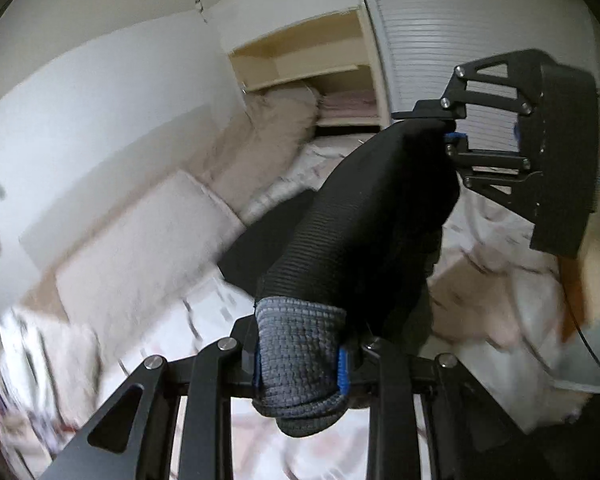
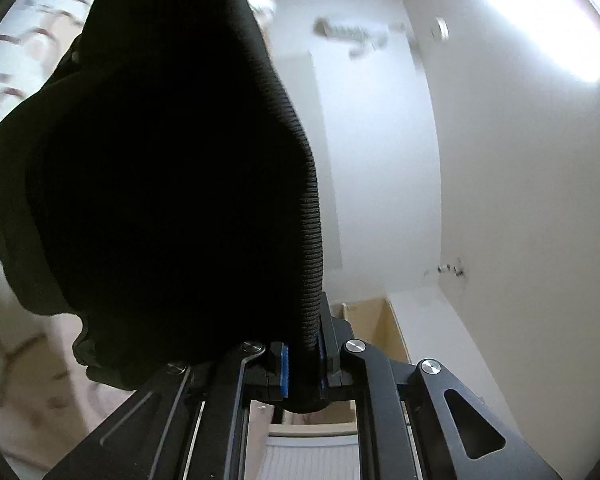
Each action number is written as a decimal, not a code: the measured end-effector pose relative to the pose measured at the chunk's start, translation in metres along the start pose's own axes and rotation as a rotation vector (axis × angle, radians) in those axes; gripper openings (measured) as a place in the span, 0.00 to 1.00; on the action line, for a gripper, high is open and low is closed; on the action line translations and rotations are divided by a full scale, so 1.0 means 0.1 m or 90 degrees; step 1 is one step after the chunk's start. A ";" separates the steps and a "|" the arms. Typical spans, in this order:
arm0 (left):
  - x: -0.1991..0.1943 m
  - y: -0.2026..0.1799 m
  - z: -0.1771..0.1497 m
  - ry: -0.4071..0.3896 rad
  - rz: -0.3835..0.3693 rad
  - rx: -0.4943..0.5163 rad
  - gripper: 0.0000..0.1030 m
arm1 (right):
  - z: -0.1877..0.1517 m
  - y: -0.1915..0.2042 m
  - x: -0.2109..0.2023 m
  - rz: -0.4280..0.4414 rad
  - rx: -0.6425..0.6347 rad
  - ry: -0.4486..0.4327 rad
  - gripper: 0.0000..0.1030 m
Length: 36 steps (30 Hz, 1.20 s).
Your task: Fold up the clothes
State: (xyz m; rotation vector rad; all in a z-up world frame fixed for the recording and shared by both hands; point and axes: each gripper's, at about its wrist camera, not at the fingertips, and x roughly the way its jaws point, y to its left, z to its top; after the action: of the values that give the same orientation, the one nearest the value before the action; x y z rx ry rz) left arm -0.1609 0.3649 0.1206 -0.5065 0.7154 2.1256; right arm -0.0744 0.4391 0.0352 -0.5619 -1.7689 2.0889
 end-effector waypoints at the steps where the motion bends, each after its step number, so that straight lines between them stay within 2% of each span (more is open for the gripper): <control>1: 0.12 0.09 0.19 -0.018 0.025 0.018 0.25 | -0.03 -0.09 0.25 -0.004 0.004 0.014 0.10; 2: 0.24 0.19 0.40 -0.040 0.053 0.036 0.25 | -0.06 -0.14 0.48 -0.007 0.005 0.026 0.10; 5: 0.49 0.44 0.87 -0.151 0.152 0.083 0.25 | -0.23 0.21 0.82 -0.002 -0.027 0.024 0.10; 8: 0.85 0.38 0.91 -0.226 0.215 0.174 0.25 | -0.40 0.56 1.16 0.004 -0.059 0.022 0.10; 9: 1.00 0.32 0.85 -0.229 0.232 0.202 0.25 | -0.46 0.68 1.28 0.005 -0.070 0.022 0.10; 12: 1.68 -0.04 0.30 -0.169 0.259 0.270 0.25 | -0.63 1.03 1.62 0.011 -0.102 0.020 0.10; 16: 2.47 -0.65 -0.68 -0.038 0.210 0.329 0.25 | -0.85 1.49 2.07 0.017 -0.145 0.018 0.09; 17: 2.59 -0.80 -0.89 -0.019 0.202 0.355 0.25 | -0.91 1.61 2.19 0.019 -0.155 0.018 0.09; 19: 2.69 -1.02 -1.18 -0.032 0.229 0.402 0.24 | -1.02 1.84 2.41 0.023 -0.177 0.016 0.09; 20: 2.71 -1.07 -1.24 -0.039 0.239 0.407 0.24 | -1.07 1.93 2.50 0.024 -0.184 0.016 0.09; 26: 2.57 -1.06 -1.18 -0.049 0.273 0.406 0.24 | -1.14 1.71 2.54 0.015 -0.165 0.015 0.09; 32: 2.44 -1.22 -1.26 -0.051 0.223 0.443 0.24 | -1.21 1.52 2.58 0.008 -0.148 0.015 0.07; 36: 2.38 -1.27 -1.32 -0.045 0.205 0.455 0.24 | -1.31 1.69 2.58 0.052 -0.184 0.028 0.07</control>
State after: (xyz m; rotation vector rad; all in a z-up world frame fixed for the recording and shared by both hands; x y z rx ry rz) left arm -0.1836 0.4807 -0.1552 0.0800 1.5039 1.9696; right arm -0.2322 0.6521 -0.1697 -0.7639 -2.0697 1.8654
